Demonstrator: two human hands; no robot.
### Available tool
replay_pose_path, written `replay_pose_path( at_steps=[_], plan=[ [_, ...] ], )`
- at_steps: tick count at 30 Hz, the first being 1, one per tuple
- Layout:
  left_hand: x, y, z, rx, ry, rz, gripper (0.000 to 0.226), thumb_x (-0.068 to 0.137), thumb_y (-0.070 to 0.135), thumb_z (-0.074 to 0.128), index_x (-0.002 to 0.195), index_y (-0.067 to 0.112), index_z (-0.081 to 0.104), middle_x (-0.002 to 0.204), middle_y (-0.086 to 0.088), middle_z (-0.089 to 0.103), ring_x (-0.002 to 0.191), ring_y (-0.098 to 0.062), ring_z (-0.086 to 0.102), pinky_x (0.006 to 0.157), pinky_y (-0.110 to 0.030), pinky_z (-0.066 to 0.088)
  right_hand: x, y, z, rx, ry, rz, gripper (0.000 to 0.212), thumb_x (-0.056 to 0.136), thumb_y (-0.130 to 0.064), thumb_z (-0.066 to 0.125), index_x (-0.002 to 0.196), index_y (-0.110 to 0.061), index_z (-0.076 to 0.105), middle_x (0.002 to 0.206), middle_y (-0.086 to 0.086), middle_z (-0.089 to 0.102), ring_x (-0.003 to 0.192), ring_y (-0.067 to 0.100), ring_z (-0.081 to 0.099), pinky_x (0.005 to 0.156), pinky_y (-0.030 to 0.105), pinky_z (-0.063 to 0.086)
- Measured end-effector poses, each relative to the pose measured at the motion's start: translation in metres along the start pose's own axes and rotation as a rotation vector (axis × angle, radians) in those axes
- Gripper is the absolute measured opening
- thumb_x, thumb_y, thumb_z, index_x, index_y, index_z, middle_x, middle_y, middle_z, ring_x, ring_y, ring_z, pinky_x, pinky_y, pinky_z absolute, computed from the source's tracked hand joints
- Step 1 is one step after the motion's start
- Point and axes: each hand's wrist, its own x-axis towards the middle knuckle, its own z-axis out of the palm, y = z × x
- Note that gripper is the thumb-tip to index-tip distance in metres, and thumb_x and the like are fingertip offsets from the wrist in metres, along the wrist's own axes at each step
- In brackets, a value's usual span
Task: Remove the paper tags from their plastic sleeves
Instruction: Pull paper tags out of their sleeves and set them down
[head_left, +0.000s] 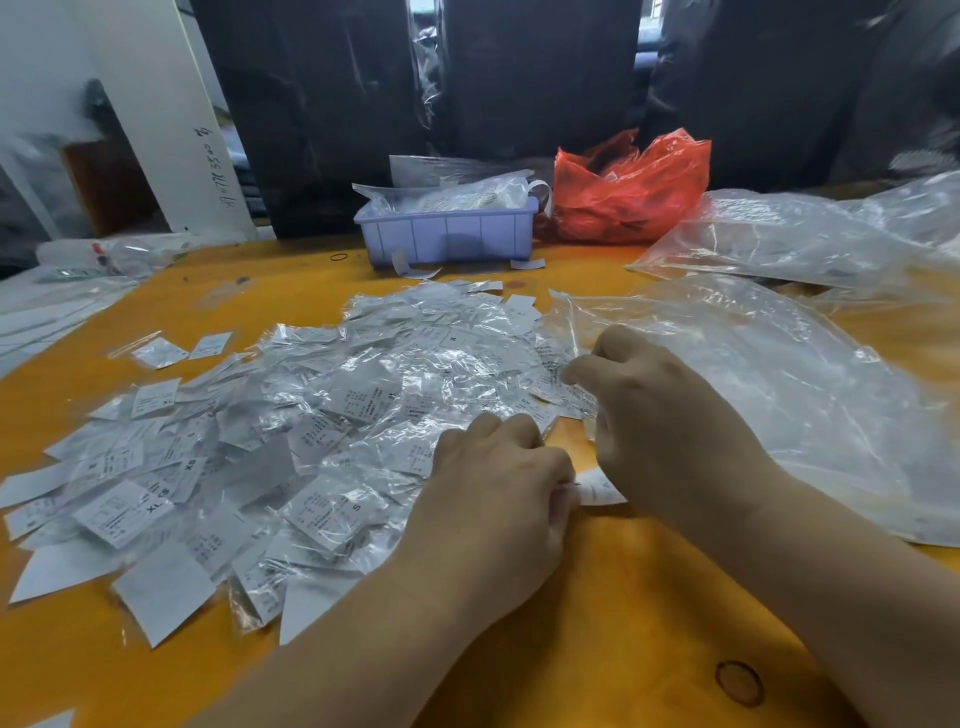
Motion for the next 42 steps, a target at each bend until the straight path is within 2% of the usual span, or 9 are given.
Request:
replay_pose_path(
  at_steps=[5,12,17,19,24,28,31,34,42],
  plan=[
    [-0.001,0.001,-0.007,-0.110,0.161,0.049,0.015,0.094,0.040,0.056,0.097,0.031,0.068,0.098,0.013,0.057,0.101,-0.011,0.045,0.092,-0.035,0.030,-0.003,0.001,-0.005,0.135,0.150,-0.132,0.039,0.077,0.015,0.061,0.107,-0.007,0.071,0.093,0.008,0.059,0.082,0.027,0.058,0.060,0.041,0.054],
    [0.000,-0.009,-0.022,-0.311,0.279,-0.030,0.015,0.092,0.041,0.061,0.085,0.029,0.067,0.080,0.015,0.068,0.078,-0.003,0.062,0.073,-0.030,0.050,-0.002,0.003,0.001,0.505,0.315,-0.030,0.043,0.087,0.010,0.053,0.122,-0.014,0.063,0.085,-0.011,0.052,0.082,0.006,0.052,0.070,0.008,0.041],
    [-0.004,-0.023,-0.031,-0.399,0.274,-0.110,0.009,0.088,0.042,0.064,0.088,0.033,0.066,0.077,0.019,0.068,0.078,0.004,0.063,0.060,-0.014,0.049,0.002,0.005,-0.002,0.933,0.239,0.212,0.046,0.093,0.008,0.049,0.116,-0.029,0.064,0.074,-0.004,0.045,0.069,0.011,0.059,0.073,0.020,0.057],
    [-0.005,-0.024,-0.034,-0.458,0.299,-0.137,0.004,0.088,0.038,0.066,0.091,0.035,0.064,0.072,0.016,0.067,0.075,0.002,0.063,0.061,-0.013,0.049,0.003,0.004,-0.004,1.146,0.184,0.278,0.041,0.093,0.010,0.050,0.102,-0.024,0.071,0.073,0.004,0.045,0.071,0.030,0.063,0.068,0.020,0.058],
    [-0.006,-0.020,-0.039,-0.618,0.299,-0.166,0.006,0.092,0.031,0.063,0.093,0.037,0.065,0.070,-0.001,0.067,0.064,-0.021,0.064,0.059,-0.038,0.049,-0.001,-0.003,-0.006,1.335,0.013,0.311,0.039,0.090,0.011,0.053,0.072,-0.015,0.077,0.079,0.018,0.062,0.069,0.032,0.070,0.066,0.023,0.057],
    [-0.005,-0.021,-0.041,-0.773,0.298,-0.219,0.008,0.090,0.026,0.065,0.089,0.034,0.067,0.075,0.001,0.068,0.068,-0.020,0.065,0.059,-0.033,0.053,-0.002,-0.004,-0.005,1.433,-0.087,0.298,0.033,0.084,0.012,0.058,0.070,-0.013,0.075,0.078,0.013,0.067,0.068,0.028,0.068,0.068,0.029,0.056],
    [-0.005,-0.023,-0.042,-0.873,0.262,-0.248,0.015,0.086,0.019,0.071,0.095,0.031,0.068,0.082,0.007,0.071,0.075,-0.012,0.067,0.064,-0.022,0.056,-0.002,-0.007,-0.006,1.529,-0.138,0.293,0.008,0.069,-0.002,0.072,0.072,-0.008,0.074,0.079,0.017,0.066,0.068,0.029,0.064,0.062,0.028,0.056],
    [-0.005,-0.026,-0.043,-0.928,0.246,-0.248,0.013,0.084,0.019,0.072,0.094,0.027,0.070,0.082,0.006,0.072,0.073,-0.007,0.065,0.066,-0.017,0.053,-0.004,-0.006,-0.006,1.525,-0.167,0.285,0.024,0.058,-0.018,0.075,0.078,-0.005,0.073,0.071,0.015,0.061,0.063,0.026,0.057,0.058,0.028,0.055],
    [-0.001,-0.029,-0.047,-1.134,0.282,-0.369,0.012,0.093,0.017,0.060,0.088,0.017,0.070,0.054,0.006,0.049,0.052,-0.008,0.044,0.056,-0.019,0.048,-0.003,-0.005,-0.006,1.442,-0.158,0.294,0.027,0.052,-0.033,0.080,0.072,-0.016,0.074,0.070,0.007,0.058,0.058,0.018,0.056,0.057,0.026,0.052]
  ],
)
